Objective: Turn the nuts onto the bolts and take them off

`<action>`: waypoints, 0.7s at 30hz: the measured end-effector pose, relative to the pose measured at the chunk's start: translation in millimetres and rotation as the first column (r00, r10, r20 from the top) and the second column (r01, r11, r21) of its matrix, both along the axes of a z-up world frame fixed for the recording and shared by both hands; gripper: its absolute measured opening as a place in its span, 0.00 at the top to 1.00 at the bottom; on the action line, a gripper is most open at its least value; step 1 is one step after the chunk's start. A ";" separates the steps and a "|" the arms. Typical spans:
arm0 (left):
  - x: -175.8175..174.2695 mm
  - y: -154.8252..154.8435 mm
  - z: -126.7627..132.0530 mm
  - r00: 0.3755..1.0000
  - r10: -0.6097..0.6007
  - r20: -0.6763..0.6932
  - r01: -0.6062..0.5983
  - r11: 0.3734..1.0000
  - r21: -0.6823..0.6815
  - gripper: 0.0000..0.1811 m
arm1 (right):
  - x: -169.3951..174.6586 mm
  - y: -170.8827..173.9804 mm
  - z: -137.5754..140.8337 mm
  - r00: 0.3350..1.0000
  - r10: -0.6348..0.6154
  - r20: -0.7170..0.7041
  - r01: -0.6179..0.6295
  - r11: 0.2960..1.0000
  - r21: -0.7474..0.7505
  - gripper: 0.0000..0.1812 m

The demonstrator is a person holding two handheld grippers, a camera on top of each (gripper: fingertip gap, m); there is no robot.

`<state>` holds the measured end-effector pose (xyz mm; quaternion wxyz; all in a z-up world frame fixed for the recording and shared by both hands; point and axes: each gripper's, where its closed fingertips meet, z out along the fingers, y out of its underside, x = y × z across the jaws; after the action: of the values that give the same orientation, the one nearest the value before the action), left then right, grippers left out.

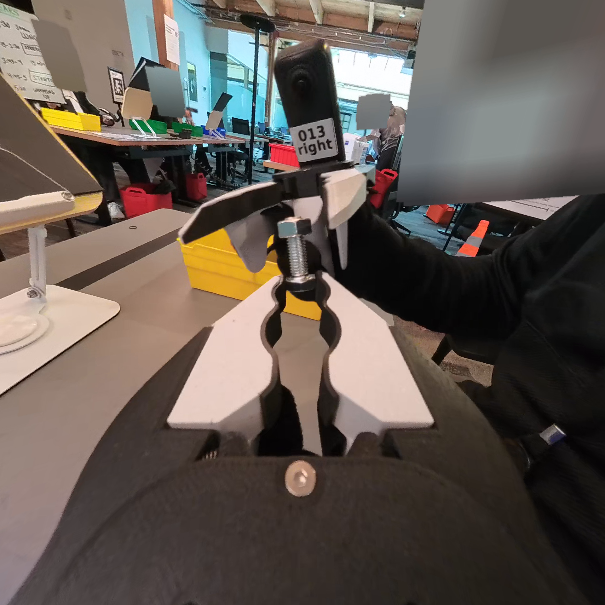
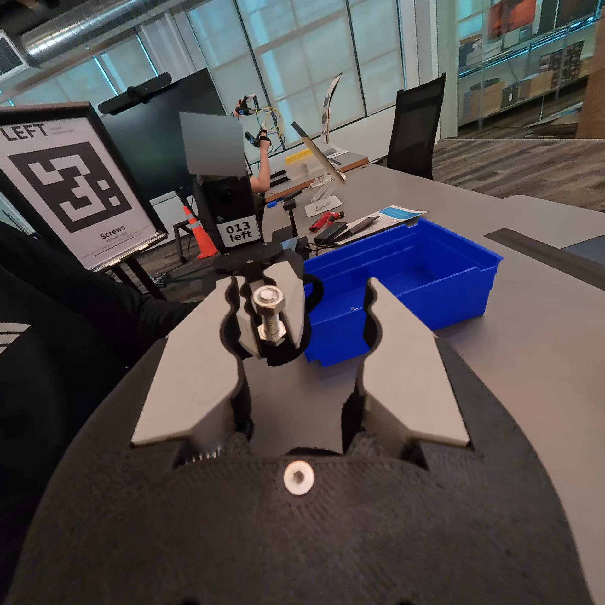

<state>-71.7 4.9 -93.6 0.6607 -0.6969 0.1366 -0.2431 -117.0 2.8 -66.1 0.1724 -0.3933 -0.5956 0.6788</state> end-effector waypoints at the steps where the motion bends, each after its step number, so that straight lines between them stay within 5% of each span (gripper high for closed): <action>1: 1.4 -0.5 0.7 1.000 -0.004 -0.001 0.004 1.000 0.002 0.91 | -1.5 -0.2 -2.5 1.000 -0.002 0.009 0.002 1.000 0.002 0.59; 5: -3.0 -2.5 4.0 1.000 0.005 0.012 -0.005 1.000 0.008 0.91 | -1.5 14.1 -10.1 0.999 -0.030 0.043 0.031 0.999 -0.030 0.55; 10: -11.4 -4.7 8.3 0.999 0.019 0.031 -0.020 0.999 0.026 0.91 | 2.4 36.3 -12.7 0.995 -0.087 0.057 0.089 0.995 -0.039 0.67; 14: -8.0 -2.2 3.9 1.000 0.019 0.022 -0.020 1.000 0.013 0.91 | 8.3 14.3 -4.1 1.000 0.002 0.022 -0.001 1.000 -0.031 0.70; 21: -4.2 0.1 -0.9 1.000 0.022 -0.014 -0.022 1.000 -0.002 0.91 | 13.2 -13.9 -8.0 0.993 0.115 0.030 -0.114 0.993 -0.014 0.90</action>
<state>-75.9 5.0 -94.6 0.6617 -0.7007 0.1335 -0.2311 -103.9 -11.1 -74.2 0.1217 -0.3699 -0.6154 0.6853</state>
